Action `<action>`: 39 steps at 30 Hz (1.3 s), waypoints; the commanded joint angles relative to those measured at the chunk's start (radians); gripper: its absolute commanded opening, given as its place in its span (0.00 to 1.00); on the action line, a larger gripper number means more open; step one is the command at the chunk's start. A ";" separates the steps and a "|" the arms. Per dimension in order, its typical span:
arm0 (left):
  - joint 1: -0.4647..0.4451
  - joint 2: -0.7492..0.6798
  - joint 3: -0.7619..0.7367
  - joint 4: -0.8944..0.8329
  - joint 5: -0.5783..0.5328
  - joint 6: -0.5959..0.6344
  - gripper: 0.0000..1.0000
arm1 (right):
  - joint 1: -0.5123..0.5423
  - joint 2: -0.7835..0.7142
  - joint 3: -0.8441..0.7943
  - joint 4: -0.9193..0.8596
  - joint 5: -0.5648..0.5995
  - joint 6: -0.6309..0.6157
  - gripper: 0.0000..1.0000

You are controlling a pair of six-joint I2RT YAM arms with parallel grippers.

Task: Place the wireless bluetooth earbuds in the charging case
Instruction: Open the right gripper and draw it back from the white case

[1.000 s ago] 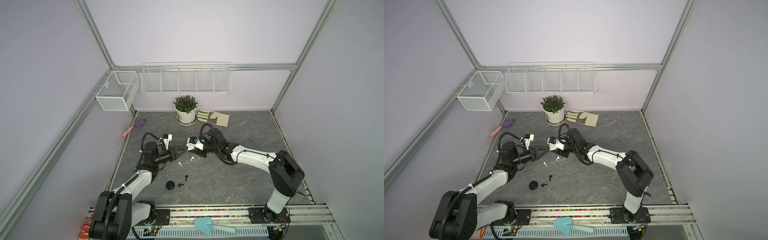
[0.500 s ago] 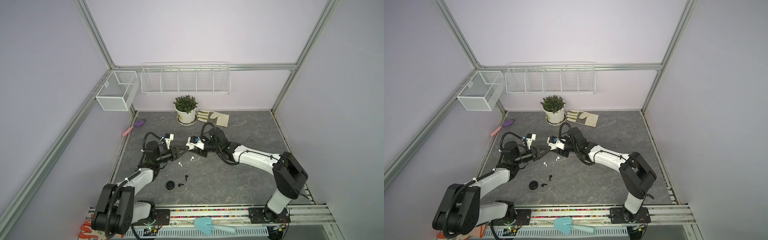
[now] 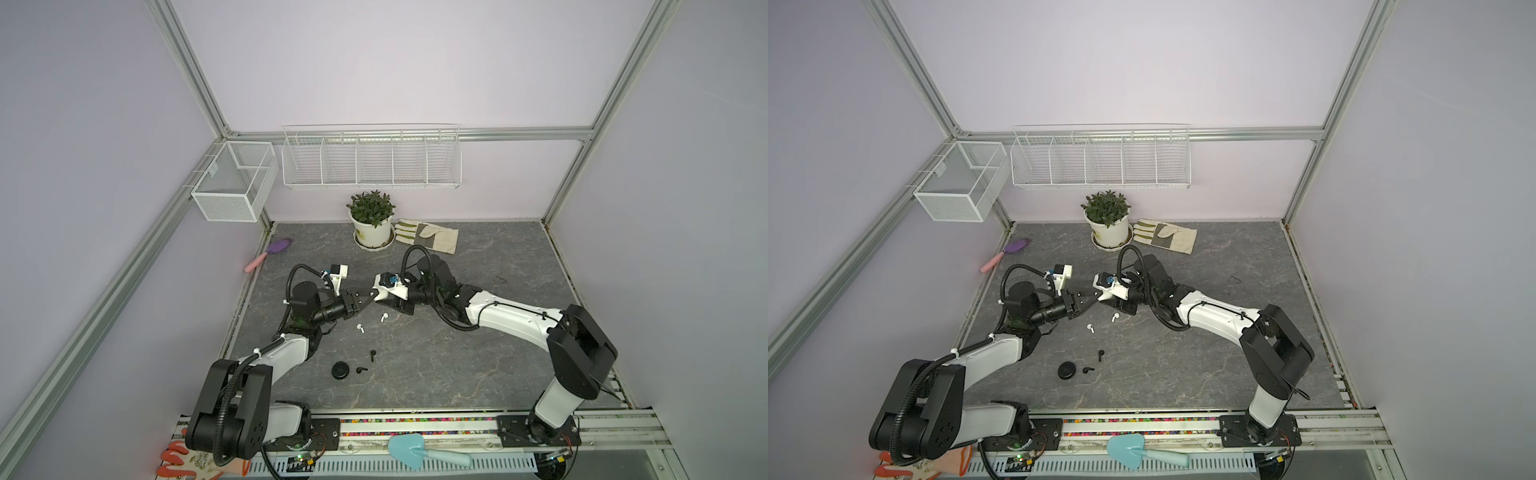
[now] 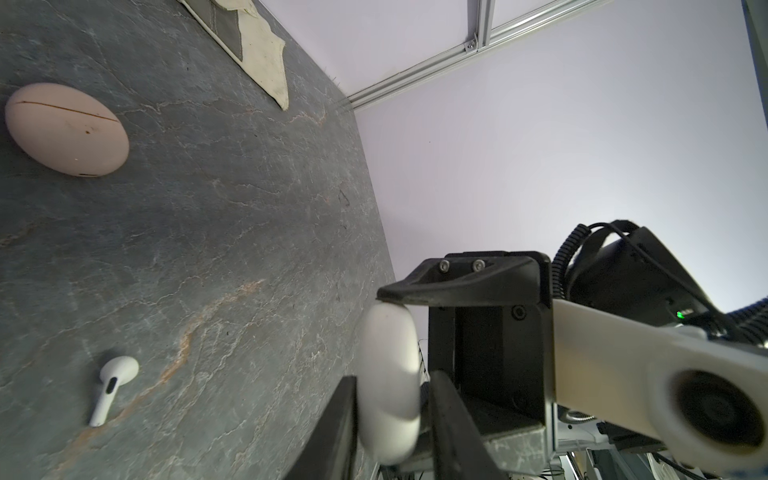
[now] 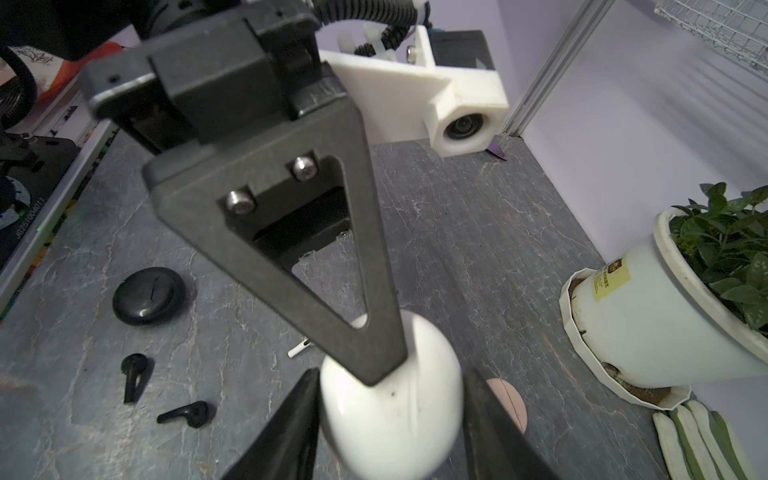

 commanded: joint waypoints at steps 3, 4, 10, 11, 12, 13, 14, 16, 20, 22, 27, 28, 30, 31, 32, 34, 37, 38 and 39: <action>-0.012 0.007 0.017 0.055 0.012 -0.021 0.25 | 0.009 -0.025 0.013 -0.006 -0.019 -0.009 0.38; -0.012 0.008 0.019 0.054 0.011 -0.020 0.24 | 0.012 -0.026 0.012 -0.005 -0.019 -0.009 0.38; -0.018 0.014 0.027 0.060 0.003 -0.013 0.22 | 0.014 -0.024 0.017 -0.006 -0.016 -0.009 0.44; -0.021 0.013 0.023 0.070 -0.005 -0.006 0.20 | 0.014 -0.028 0.018 -0.012 -0.011 -0.009 0.51; -0.026 0.008 0.016 0.084 -0.021 0.003 0.18 | 0.014 -0.035 0.016 -0.016 -0.003 -0.009 0.60; -0.036 0.003 0.007 0.099 -0.042 0.023 0.17 | 0.014 -0.047 0.013 -0.024 0.001 -0.007 0.66; -0.052 -0.009 -0.005 0.116 -0.073 0.065 0.13 | 0.013 -0.070 0.008 -0.040 -0.001 -0.001 0.72; -0.099 -0.040 -0.032 0.126 -0.177 0.178 0.03 | -0.009 -0.136 -0.025 -0.042 -0.059 0.049 0.77; -0.214 -0.111 -0.077 0.124 -0.379 0.495 0.00 | -0.092 -0.238 -0.084 -0.062 -0.245 0.115 0.79; -0.245 -0.104 -0.113 0.216 -0.425 0.591 0.00 | -0.101 -0.267 -0.038 -0.202 -0.273 0.055 0.79; -0.259 0.117 -0.128 0.670 -0.311 0.674 0.00 | -0.129 -0.329 -0.019 -0.369 -0.246 -0.093 0.75; -0.260 0.157 -0.106 0.701 -0.279 0.678 0.00 | -0.129 -0.332 -0.013 -0.395 -0.215 -0.119 0.75; -0.264 0.197 -0.066 0.702 -0.215 0.685 0.00 | -0.132 -0.332 0.008 -0.448 -0.142 -0.178 0.74; -0.269 0.203 -0.058 0.702 -0.199 0.699 0.00 | -0.131 -0.331 0.011 -0.448 -0.111 -0.192 0.74; -0.271 0.209 -0.056 0.703 -0.193 0.710 0.00 | -0.131 -0.327 0.012 -0.443 -0.085 -0.210 0.74; -0.271 0.203 -0.059 0.702 -0.173 0.715 0.00 | -0.131 -0.318 0.020 -0.445 -0.042 -0.228 0.73; -0.271 0.186 -0.070 0.702 -0.176 0.722 0.00 | -0.132 -0.311 0.017 -0.426 -0.008 -0.247 0.73; -0.271 0.183 -0.067 0.702 -0.175 0.722 0.00 | -0.131 -0.306 0.013 -0.406 -0.003 -0.251 0.73; -0.271 0.183 -0.062 0.702 -0.169 0.713 0.00 | -0.131 -0.299 0.013 -0.393 -0.007 -0.250 0.73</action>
